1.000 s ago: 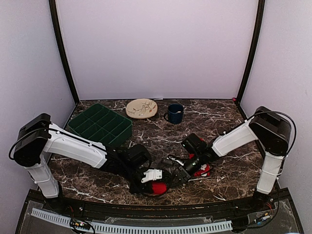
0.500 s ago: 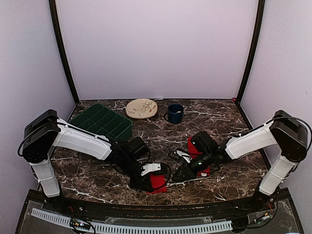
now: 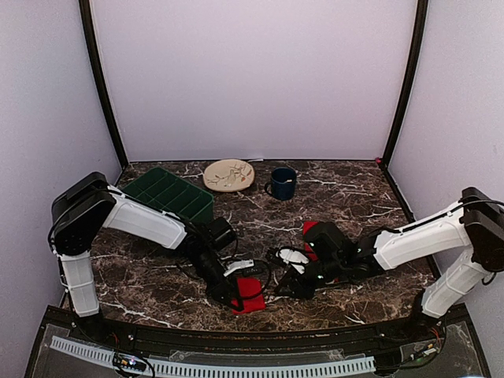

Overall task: Roll the socks
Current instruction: Roll the sock at the center of the board.

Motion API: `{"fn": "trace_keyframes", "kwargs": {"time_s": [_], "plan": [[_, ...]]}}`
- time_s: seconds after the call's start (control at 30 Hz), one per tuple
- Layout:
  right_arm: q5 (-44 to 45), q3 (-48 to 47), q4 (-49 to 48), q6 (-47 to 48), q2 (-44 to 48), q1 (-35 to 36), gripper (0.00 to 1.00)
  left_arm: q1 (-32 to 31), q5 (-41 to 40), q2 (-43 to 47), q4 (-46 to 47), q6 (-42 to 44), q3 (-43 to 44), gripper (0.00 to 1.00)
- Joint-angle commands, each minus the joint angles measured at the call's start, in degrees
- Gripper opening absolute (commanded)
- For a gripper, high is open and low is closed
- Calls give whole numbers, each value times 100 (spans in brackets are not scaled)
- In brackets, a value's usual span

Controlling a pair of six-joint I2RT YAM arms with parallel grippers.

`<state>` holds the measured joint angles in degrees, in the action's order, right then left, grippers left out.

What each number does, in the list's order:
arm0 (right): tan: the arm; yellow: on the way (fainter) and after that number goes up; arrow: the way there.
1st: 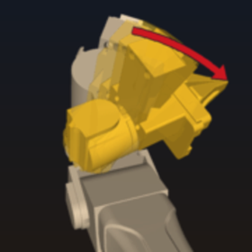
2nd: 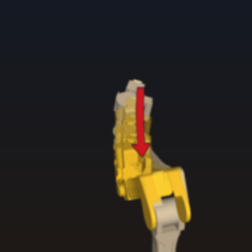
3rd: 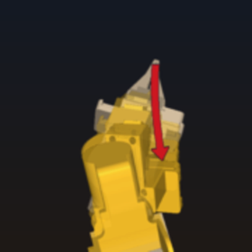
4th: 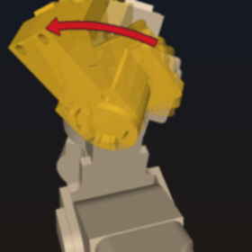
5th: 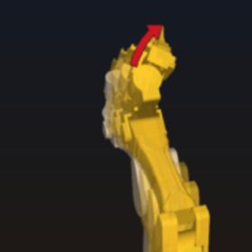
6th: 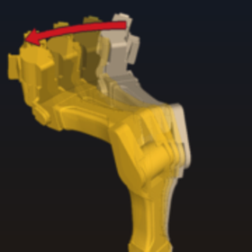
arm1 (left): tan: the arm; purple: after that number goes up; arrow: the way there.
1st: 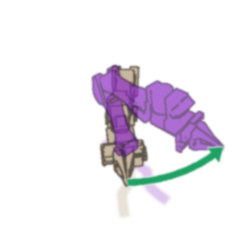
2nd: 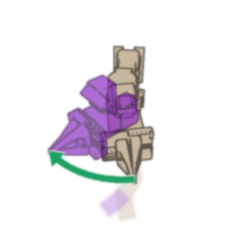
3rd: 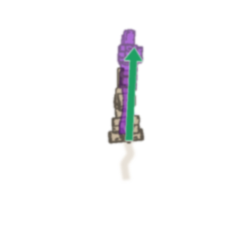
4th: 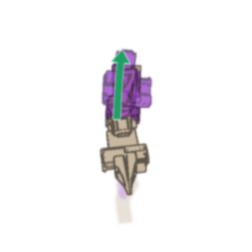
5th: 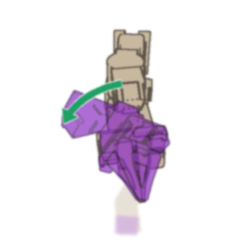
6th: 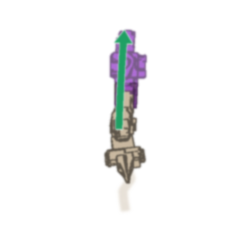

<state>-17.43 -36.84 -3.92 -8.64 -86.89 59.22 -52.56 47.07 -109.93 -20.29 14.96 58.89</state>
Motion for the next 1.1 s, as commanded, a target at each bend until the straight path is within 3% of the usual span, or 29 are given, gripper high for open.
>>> {"fn": "trace_keyframes", "kwargs": {"time_s": [0.0, 0.37, 1.07], "plan": [[465, -78, -68, 412, 1, 290, 33, 106, 326, -257, -565, 29, -8, 8], [407, -579, 52, 718, -376, 782, 38, 356, 1047, -496, -673, 158, 1, 8], [109, -1270, 246, 1138, -1165, 1049, 44, 413, 1283, -718, -780, 305, 26, 8]]}}
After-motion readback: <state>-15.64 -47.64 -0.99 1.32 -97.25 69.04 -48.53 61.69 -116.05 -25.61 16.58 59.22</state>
